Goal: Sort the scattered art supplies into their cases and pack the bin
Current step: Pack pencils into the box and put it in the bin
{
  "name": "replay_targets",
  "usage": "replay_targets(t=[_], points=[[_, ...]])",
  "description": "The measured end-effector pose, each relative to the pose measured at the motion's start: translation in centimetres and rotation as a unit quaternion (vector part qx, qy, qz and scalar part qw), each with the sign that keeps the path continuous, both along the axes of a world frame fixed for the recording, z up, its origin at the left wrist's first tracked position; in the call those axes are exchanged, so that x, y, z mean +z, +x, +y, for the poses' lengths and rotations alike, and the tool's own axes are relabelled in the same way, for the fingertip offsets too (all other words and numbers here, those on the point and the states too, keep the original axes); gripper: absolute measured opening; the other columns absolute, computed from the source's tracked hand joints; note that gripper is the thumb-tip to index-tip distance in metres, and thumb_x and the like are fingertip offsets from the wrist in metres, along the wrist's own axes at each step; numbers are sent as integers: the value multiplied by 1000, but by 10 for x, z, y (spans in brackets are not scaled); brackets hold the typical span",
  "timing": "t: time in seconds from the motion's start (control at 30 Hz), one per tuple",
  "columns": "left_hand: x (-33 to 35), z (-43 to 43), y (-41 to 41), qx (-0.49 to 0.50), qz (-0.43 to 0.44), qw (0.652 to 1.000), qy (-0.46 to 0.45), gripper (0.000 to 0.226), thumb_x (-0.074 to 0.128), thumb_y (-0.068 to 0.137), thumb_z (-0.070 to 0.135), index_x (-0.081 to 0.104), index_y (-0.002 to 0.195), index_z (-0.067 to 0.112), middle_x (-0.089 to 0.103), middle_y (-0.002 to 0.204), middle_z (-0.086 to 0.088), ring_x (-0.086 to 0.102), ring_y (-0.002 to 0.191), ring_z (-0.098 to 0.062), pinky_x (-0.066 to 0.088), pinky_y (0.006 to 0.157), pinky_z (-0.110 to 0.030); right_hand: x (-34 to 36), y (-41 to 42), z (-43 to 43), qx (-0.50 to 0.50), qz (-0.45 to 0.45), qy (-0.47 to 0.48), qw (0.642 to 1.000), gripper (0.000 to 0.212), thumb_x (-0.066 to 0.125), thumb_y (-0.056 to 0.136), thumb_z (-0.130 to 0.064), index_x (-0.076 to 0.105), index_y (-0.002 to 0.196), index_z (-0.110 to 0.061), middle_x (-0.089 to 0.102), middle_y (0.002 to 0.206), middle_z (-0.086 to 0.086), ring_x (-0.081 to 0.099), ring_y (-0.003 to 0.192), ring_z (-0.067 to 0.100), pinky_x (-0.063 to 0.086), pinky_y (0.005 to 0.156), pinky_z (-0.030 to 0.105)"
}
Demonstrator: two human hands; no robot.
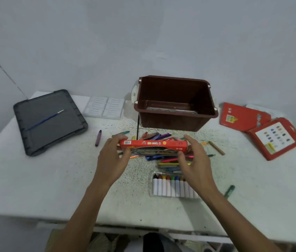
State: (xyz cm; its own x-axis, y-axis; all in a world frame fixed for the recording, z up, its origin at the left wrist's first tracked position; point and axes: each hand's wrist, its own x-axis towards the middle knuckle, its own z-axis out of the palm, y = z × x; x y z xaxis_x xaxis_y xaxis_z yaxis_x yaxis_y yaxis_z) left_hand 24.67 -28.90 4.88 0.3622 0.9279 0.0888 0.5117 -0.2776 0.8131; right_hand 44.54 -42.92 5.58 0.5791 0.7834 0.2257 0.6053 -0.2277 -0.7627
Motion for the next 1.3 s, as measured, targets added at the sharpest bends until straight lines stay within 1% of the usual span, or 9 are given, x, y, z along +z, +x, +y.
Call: replay_targets(t=[0.1,0.23,0.37,0.5,0.63,0.83,1.0,1.17,1.3], points=[[-5,-22,12,-14,-18,1000,-16,30,62,92,17,58,119,31,60,112,4,63,96,-7,58,75,-35,-6,11,-30,-14,18,4,1000,46,59,95,-16,45,137,-29,54,117,-6,57,105,13,55,87,38],[-12,-48,25,-37,-15,999,-12,32,64,92,19,56,122,28,60,119,6,61,101,-6,57,75,-28,-18,22,-63,-33,49,1,998,48,58,95,-17,45,139,-27,55,118,-3,58,106,11,58,83,36],[-17,-68,33,-48,-30,998,-30,31,66,92,24,52,114,41,59,113,18,60,102,0,56,84,-30,-22,26,-90,-52,75,0,996,49,59,96,-21,44,141,-32,51,114,-6,55,108,8,55,80,23],[-15,-83,39,-37,-39,998,-40,32,66,93,21,53,119,33,53,103,30,60,89,8,48,65,-8,-21,28,-103,-61,121,-3,991,51,59,96,-23,37,135,-47,55,111,-19,58,99,2,50,73,14],[-18,-89,39,-24,-52,997,-52,35,66,92,21,51,119,37,59,99,25,63,85,7,52,64,-15,-24,33,-111,-77,172,-12,982,33,59,97,-20,54,128,-30,66,104,-7,62,87,-4,48,64,9],[-30,-94,34,-31,-12,998,-45,39,68,91,21,54,126,31,54,116,7,62,85,1,49,60,-12,-32,32,-114,-89,256,-3,963,14,60,96,-29,64,106,-38,71,92,-6,66,84,3,55,69,24],[-32,-97,30,-52,54,997,-28,41,68,91,24,55,129,28,53,116,5,58,95,-7,54,78,-29,-37,31,-109,-121,357,7,926,14,60,96,-34,69,106,-31,72,98,3,71,90,16,60,78,47],[-31,-97,27,-84,75,993,-17,43,68,90,29,54,130,29,47,124,6,52,113,-11,52,91,-33,-39,31,-105,-140,408,0,902,26,59,98,-21,64,123,-16,76,94,-2,73,87,17,59,81,50],[-30,-101,31,-142,148,978,47,58,68,85,50,48,137,34,36,146,4,32,135,-15,31,109,-37,-37,27,-103,-153,441,9,884,23,59,97,-15,64,119,-18,76,93,-4,73,88,18,59,82,51]])
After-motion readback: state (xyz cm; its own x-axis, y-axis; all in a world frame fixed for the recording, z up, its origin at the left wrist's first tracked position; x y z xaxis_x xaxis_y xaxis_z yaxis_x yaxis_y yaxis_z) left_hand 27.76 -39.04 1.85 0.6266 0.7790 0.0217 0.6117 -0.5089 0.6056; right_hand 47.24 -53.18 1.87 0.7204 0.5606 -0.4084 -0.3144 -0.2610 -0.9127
